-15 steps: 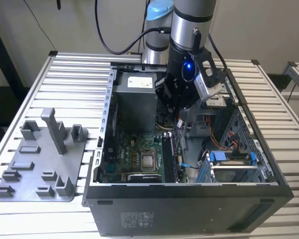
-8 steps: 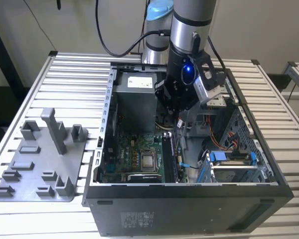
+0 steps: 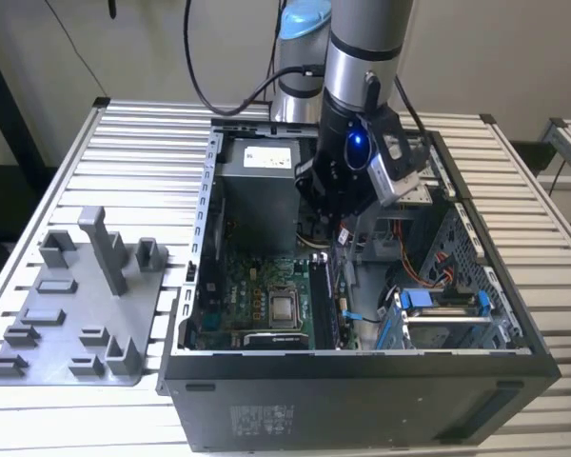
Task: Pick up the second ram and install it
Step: 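Insert the second ram into the second slot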
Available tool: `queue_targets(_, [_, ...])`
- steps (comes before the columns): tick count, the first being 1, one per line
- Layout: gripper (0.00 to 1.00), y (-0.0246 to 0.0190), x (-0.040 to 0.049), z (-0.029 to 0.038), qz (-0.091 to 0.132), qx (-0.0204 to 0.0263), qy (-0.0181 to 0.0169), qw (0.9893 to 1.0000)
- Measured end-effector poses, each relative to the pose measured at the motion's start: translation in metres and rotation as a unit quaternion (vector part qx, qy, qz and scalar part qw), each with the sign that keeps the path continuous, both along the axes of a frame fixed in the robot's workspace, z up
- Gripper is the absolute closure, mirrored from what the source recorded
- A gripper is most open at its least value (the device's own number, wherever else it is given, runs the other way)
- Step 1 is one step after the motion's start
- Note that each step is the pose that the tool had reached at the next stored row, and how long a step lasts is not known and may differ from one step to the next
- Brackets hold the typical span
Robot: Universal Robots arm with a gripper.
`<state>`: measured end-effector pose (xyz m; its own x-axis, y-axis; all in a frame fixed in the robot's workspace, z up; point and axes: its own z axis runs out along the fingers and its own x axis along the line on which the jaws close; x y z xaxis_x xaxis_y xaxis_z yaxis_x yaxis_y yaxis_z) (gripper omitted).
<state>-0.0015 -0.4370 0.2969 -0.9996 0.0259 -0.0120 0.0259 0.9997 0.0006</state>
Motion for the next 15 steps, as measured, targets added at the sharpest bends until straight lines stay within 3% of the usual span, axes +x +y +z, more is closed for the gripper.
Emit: queue_targets(15, [0.86, 0.0000, -0.0006, -0.0048, 0.000, 0.0002, -0.0001, 1.0000])
